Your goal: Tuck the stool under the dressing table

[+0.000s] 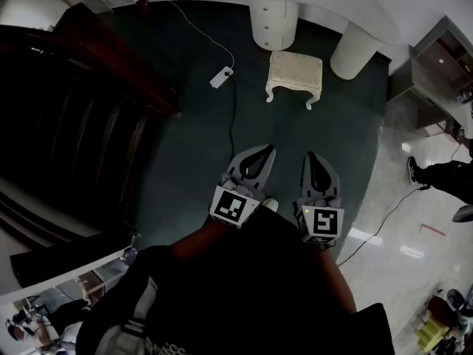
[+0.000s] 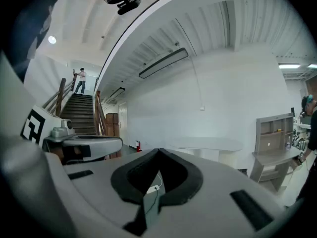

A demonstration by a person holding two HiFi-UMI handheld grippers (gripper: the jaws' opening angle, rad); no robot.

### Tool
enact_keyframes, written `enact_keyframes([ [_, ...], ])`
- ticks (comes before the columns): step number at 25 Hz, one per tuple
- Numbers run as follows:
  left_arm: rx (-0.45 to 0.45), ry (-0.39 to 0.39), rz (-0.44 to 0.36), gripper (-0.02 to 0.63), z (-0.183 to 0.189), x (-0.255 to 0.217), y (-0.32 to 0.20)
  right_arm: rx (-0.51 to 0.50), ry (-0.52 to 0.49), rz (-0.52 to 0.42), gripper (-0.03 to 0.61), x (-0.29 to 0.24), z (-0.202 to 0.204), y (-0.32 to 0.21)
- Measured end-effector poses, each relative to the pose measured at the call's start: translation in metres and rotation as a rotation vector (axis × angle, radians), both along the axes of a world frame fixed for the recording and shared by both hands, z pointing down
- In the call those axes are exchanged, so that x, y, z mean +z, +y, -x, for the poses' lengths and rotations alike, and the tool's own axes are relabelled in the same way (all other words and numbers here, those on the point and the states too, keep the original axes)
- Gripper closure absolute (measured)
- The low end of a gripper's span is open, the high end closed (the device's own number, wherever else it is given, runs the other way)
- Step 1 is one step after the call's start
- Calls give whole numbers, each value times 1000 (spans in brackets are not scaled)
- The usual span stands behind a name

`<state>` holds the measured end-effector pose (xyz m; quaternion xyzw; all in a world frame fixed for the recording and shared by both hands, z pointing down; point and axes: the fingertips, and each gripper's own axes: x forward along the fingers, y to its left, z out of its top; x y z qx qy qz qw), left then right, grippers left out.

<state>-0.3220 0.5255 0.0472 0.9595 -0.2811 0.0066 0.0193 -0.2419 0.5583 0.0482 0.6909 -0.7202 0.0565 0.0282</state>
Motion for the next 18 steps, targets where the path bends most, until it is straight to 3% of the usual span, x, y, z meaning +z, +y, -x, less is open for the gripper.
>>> enact_keyframes([
  [2,0,-29,-13,595,0,-2,4,-4,2,1,541,1,0,6],
  [9,1,-6,4,595,-8,7,1,3,-59,5,540,10,-11,10],
  [15,2,-56,34,595,-12,31,-34,56,-97,21,539,26,-39,-11],
  [18,0,-46,57,595,-19,40,-64,63,-100,44,538,36,-49,-36],
])
